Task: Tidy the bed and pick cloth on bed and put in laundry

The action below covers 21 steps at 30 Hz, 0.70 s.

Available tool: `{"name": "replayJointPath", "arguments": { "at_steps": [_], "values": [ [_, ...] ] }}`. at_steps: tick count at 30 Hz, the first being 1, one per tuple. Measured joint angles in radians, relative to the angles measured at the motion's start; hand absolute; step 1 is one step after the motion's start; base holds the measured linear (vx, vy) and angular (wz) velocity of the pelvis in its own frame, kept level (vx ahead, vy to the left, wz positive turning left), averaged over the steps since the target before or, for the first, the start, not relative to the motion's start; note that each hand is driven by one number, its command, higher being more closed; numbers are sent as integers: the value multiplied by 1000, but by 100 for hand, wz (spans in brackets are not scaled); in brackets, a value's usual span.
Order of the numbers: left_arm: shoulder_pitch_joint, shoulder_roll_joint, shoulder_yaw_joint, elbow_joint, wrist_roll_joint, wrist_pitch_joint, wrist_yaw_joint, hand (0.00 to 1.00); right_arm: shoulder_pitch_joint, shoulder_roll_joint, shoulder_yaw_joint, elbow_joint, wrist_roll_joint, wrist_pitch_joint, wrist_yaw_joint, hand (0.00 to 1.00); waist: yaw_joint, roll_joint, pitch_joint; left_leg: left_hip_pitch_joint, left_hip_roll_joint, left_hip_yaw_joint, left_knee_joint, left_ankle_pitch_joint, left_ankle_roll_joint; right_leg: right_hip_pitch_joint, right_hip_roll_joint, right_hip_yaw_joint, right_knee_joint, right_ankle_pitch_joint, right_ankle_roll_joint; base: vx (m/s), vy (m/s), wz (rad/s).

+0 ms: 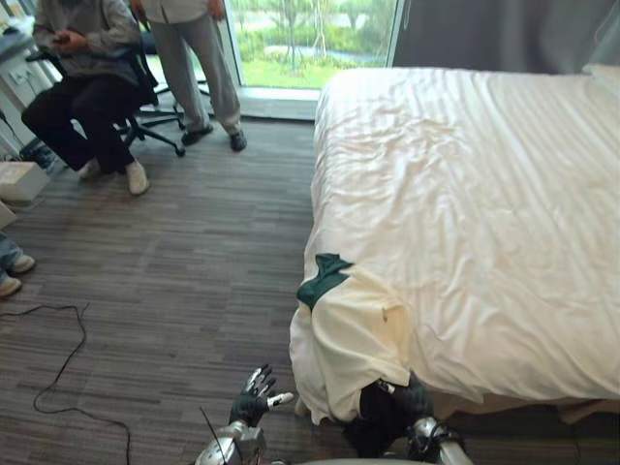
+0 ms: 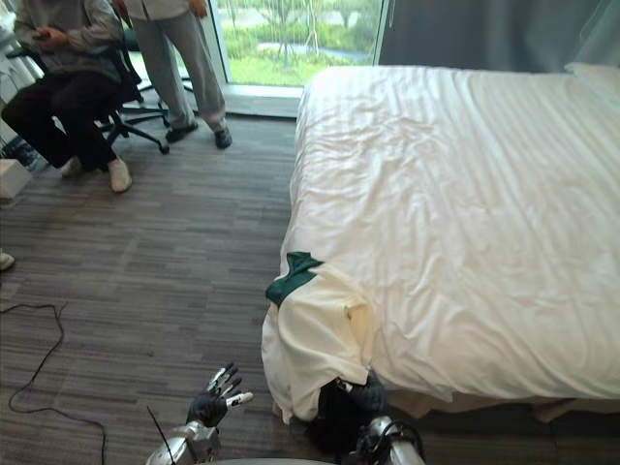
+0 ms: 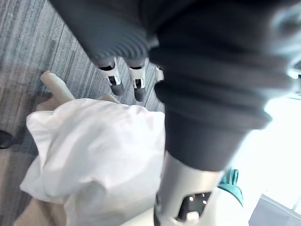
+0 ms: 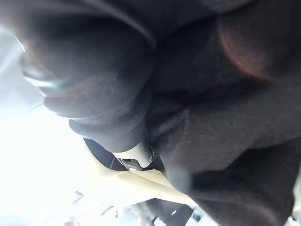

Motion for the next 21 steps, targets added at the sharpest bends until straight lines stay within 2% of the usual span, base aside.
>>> {"name": "replayJointPath", "arguments": {
  "at_steps": [2, 5, 7, 9, 12, 14, 15, 16, 17, 18, 19, 21],
  "values": [
    [19, -6, -20, 0, -47, -15, 50, 0, 34, 8, 0, -47, 3, -19, 9, 100, -1, -1, -9, 16, 10, 41, 1, 3, -4, 16, -3, -7, -3, -1, 1, -42, -3, 10],
    [40, -9, -30, -3, -104, -33, 92, 0, 52, 10, 1, -61, -40, -20, 3, 100, 0, 3, -15, 17, 10, 38, 1, 5, -4, 20, -4, -13, -3, -2, 1, -26, -1, 8],
    [57, -7, -30, -13, -135, -37, 130, 0, 64, 9, 1, -61, -123, 2, -4, 100, 1, -1, -16, 17, 10, 24, -2, 10, -5, 27, -5, -28, -3, -8, -1, -8, -11, 18],
    [76, -7, -31, -31, -138, -37, 151, 0, 73, 4, 7, -54, -160, 23, -3, 100, 3, 2, -16, 16, 9, 5, -5, 13, -6, 33, -6, -47, -3, -14, -1, 12, -9, 29],
    [86, -7, -41, -45, -138, -37, 168, 0, 69, -3, 9, 15, -240, 39, -18, 100, 3, 8, -18, 11, -3, -64, -34, 33, -3, 55, -17, -118, 1, -33, 7, 43, 13, 71],
    [90, -4, -58, -67, -138, -34, 168, 0, 74, -4, 6, 54, -280, 39, -35, 100, -3, 3, -22, 3, -2, -12, -45, 22, 23, 81, -45, -213, 1, -49, 20, 59, 81, 149],
    [87, -11, -65, -90, -138, -32, 165, 0, 83, -7, 3, 55, -287, 37, -46, 100, -6, -14, -22, -13, 7, 92, -24, 0, 61, 99, -80, -303, 2, -55, 35, 80, 171, 218],
    [85, -24, -66, -113, -137, -31, 157, 0, 83, -19, -3, 54, -298, 34, -56, 100, -4, 3, -24, -43, 30, 190, 26, 12, 83, 107, -115, -382, 34, -70, 58, 96, 205, 223],
    [86, -33, -66, -120, -137, -31, 148, 0, 82, -32, -6, 55, -303, 32, -61, 100, -2, 20, -27, -52, 42, 225, 47, 57, 91, 107, -130, -415, 58, -82, 71, 114, 279, 205],
    [90, -41, -66, -117, -137, -30, 143, 0, 63, -58, -5, 72, -312, 34, -62, 100, 13, 40, -25, -63, 29, 239, 51, 92, 40, 123, -167, -471, 100, -100, 92, 100, 327, 161],
    [95, -33, -68, -118, -137, -28, 140, 0, 34, -75, -3, 91, -316, 37, -58, 100, 33, 41, -26, -66, 0, 247, 54, 91, 55, 142, -192, -494, 114, -105, 99, 89, 330, 154],
    [99, -8, -69, -106, -137, -22, 123, 0, -5, -74, -11, 111, -319, 38, -44, 100, 40, 24, -17, -86, -31, 250, 72, 86, 89, 173, -221, -535, 116, -109, 108, 16, 242, 114]
  ]
}}
